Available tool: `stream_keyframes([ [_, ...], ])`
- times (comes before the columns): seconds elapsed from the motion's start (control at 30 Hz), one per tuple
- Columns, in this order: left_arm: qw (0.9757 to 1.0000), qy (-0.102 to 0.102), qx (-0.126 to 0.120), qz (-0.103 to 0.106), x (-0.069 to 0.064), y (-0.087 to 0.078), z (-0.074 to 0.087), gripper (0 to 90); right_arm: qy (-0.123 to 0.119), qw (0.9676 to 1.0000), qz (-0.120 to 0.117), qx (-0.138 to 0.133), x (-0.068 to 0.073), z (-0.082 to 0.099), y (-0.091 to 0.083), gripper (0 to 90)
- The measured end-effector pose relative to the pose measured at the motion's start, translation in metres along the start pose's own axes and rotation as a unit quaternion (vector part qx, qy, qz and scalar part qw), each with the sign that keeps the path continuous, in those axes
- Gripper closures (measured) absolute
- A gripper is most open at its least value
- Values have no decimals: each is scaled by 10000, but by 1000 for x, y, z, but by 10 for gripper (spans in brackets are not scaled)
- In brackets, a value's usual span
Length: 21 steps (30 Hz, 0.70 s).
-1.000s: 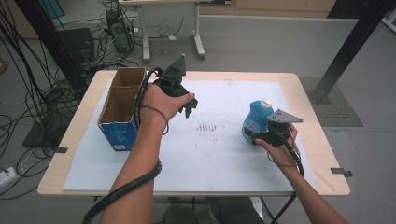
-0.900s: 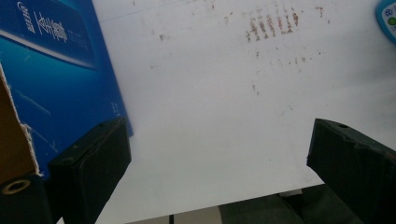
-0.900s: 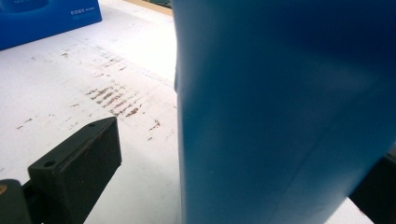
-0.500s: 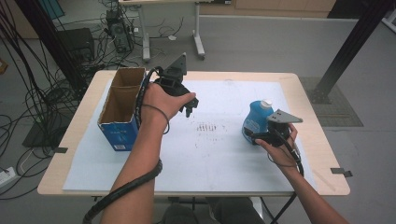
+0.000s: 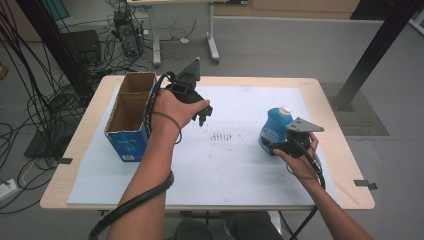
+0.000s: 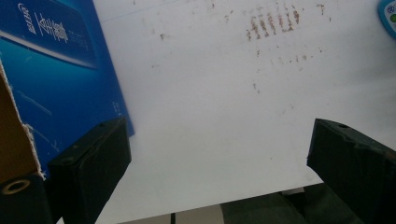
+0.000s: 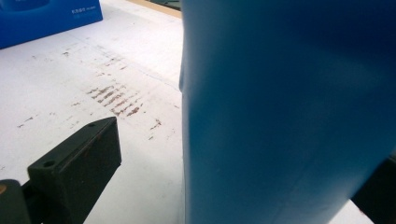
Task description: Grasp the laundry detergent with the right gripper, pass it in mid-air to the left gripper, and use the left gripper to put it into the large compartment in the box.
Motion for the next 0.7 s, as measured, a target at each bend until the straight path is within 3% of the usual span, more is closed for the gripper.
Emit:
stream_keyframes([
  [0.7, 10000, 8, 23, -12, 0, 1, 1, 65, -24, 10000, -10, 31, 1, 1, 1, 16],
])
Point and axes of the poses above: each handheld gripper's, and its own axes: y roughly forward along the jaws, z roughly out of its underside, x roughly to its left, the point moved 10 cm from there along y, roughly forward along the jaws, and after that the axes turned 2 degrees about -x, right-handed, at the moved point
